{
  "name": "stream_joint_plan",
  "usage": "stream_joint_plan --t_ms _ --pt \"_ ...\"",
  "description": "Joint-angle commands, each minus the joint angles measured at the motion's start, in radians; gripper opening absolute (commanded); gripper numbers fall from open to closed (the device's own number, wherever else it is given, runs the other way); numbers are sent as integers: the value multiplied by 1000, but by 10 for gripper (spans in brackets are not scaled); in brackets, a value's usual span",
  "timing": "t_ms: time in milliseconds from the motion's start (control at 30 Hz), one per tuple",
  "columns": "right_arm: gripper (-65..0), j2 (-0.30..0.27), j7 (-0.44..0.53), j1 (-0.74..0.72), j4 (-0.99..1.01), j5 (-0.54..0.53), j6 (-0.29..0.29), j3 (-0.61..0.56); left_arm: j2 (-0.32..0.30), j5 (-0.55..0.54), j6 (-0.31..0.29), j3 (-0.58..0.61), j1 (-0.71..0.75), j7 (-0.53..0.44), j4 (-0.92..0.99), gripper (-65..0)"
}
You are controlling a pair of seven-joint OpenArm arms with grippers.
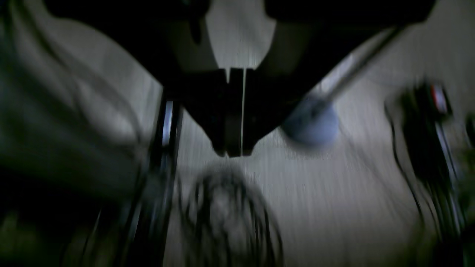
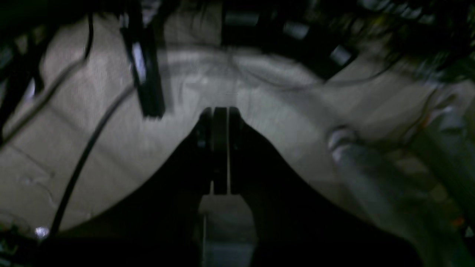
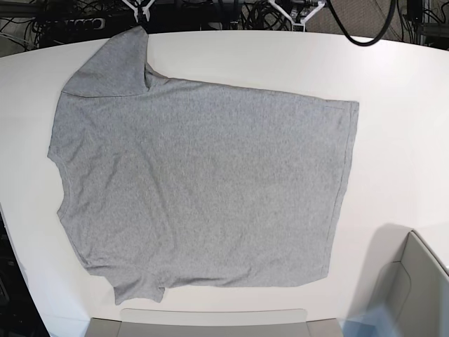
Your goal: Fold the T-shirt properly
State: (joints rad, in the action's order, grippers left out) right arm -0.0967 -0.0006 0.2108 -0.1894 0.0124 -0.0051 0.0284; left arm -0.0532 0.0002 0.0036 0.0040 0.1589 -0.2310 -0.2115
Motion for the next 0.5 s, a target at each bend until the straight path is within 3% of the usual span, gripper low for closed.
stream_joint_plan --t_ms 0,467 --pt "-650 -8 7 12 -20 4 0 6 -1 1 5 -3 21 -6 -13 -650" --pt "-650 -51 7 175 -206 4 0 0 -24 1 2 -3 98 -15 -82 -650"
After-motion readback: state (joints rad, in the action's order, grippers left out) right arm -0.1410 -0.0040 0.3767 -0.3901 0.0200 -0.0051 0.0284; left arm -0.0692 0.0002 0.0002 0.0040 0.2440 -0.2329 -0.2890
